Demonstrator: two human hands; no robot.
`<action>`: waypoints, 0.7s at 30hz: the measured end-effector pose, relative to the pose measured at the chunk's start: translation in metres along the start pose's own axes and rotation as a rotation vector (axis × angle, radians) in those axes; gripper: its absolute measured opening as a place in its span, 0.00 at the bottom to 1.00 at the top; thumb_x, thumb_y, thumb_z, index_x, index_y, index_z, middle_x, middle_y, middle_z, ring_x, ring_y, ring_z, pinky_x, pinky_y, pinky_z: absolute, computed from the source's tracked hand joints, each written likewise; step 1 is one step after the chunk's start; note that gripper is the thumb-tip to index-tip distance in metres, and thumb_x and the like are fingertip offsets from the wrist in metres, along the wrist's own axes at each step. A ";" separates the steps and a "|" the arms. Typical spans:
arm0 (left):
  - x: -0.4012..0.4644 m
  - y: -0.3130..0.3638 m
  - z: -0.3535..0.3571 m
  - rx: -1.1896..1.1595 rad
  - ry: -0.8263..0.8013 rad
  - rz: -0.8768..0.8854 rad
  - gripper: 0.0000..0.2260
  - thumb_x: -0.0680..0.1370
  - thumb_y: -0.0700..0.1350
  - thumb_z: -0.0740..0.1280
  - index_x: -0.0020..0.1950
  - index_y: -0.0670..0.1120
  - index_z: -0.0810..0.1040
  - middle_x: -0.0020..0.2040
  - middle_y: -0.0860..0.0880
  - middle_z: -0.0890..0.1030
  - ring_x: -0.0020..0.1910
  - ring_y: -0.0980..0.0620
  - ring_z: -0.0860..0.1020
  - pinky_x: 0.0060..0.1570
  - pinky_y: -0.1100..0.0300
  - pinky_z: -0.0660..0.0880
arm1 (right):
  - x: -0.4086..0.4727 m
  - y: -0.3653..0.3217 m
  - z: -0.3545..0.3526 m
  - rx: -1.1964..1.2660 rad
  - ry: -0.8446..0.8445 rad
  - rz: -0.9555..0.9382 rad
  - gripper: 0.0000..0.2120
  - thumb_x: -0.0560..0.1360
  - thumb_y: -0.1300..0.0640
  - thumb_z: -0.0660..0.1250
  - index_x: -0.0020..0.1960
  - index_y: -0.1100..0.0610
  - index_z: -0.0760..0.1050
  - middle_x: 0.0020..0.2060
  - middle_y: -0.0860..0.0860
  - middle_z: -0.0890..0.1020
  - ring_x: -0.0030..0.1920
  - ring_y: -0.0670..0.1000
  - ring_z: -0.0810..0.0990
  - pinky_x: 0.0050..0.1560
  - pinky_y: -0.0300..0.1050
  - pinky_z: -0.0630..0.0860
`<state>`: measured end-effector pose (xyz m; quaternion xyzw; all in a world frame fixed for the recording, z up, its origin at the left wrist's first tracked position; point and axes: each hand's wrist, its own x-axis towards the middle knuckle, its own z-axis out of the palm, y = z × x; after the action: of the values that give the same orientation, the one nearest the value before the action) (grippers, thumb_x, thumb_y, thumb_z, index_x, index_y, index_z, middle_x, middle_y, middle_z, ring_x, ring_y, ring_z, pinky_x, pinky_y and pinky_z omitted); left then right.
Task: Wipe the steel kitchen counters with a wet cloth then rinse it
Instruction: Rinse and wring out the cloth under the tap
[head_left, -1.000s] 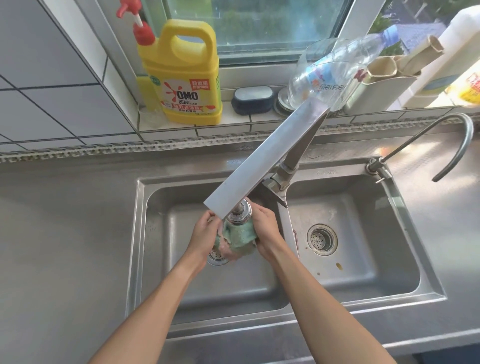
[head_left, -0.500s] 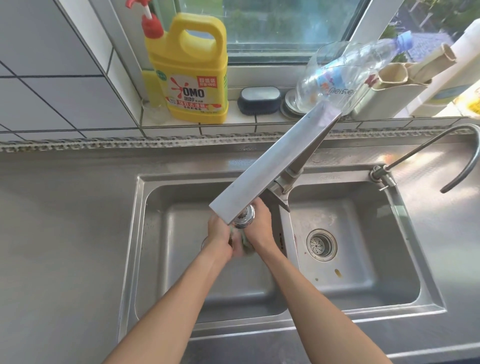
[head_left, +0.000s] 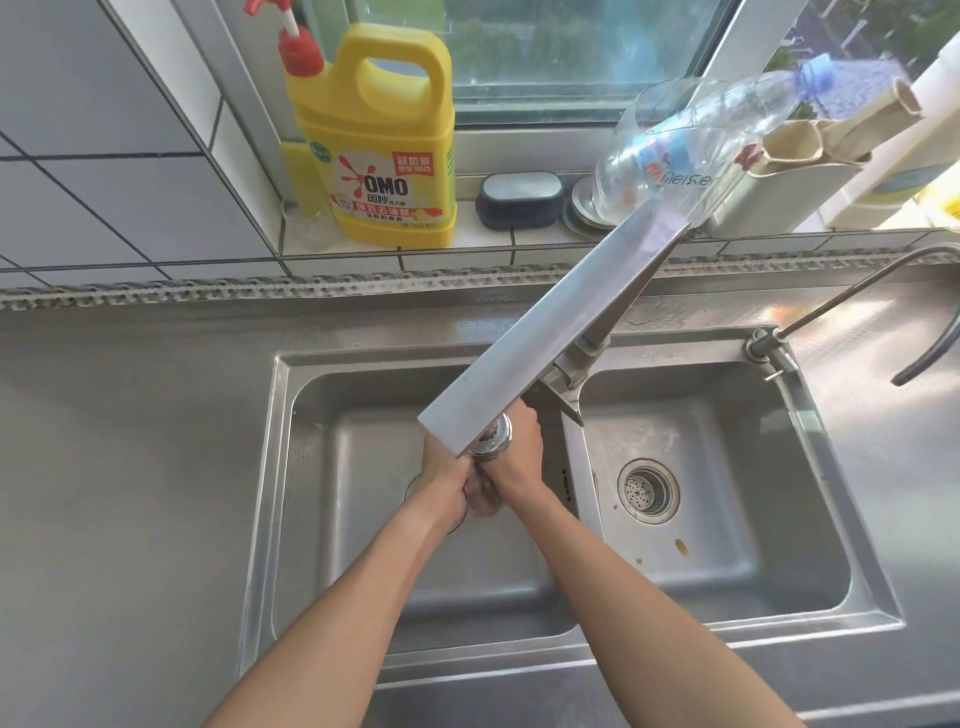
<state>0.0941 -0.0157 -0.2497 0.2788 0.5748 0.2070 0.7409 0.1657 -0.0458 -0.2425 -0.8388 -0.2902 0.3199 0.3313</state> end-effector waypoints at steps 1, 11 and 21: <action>0.004 0.002 -0.004 -0.052 0.010 -0.042 0.09 0.68 0.49 0.68 0.31 0.52 0.69 0.28 0.53 0.73 0.30 0.50 0.70 0.34 0.60 0.66 | -0.009 0.001 0.003 0.004 -0.018 -0.031 0.11 0.76 0.51 0.65 0.42 0.59 0.71 0.37 0.56 0.82 0.40 0.60 0.80 0.39 0.54 0.76; 0.002 -0.015 -0.003 0.054 -0.051 0.083 0.09 0.77 0.41 0.69 0.38 0.50 0.75 0.33 0.51 0.78 0.33 0.53 0.74 0.35 0.60 0.69 | 0.002 0.007 -0.006 -0.038 0.042 0.027 0.10 0.80 0.49 0.65 0.53 0.56 0.73 0.41 0.50 0.81 0.48 0.62 0.82 0.44 0.51 0.74; -0.002 -0.008 -0.021 0.165 -0.119 0.020 0.16 0.82 0.45 0.66 0.36 0.50 0.86 0.38 0.52 0.87 0.37 0.55 0.84 0.37 0.61 0.78 | 0.001 0.019 0.002 -0.047 -0.035 -0.039 0.05 0.75 0.53 0.68 0.47 0.54 0.74 0.40 0.53 0.84 0.41 0.58 0.80 0.42 0.53 0.78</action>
<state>0.0731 -0.0191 -0.2573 0.3563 0.5421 0.1496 0.7462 0.1698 -0.0563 -0.2580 -0.8349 -0.3197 0.3210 0.3126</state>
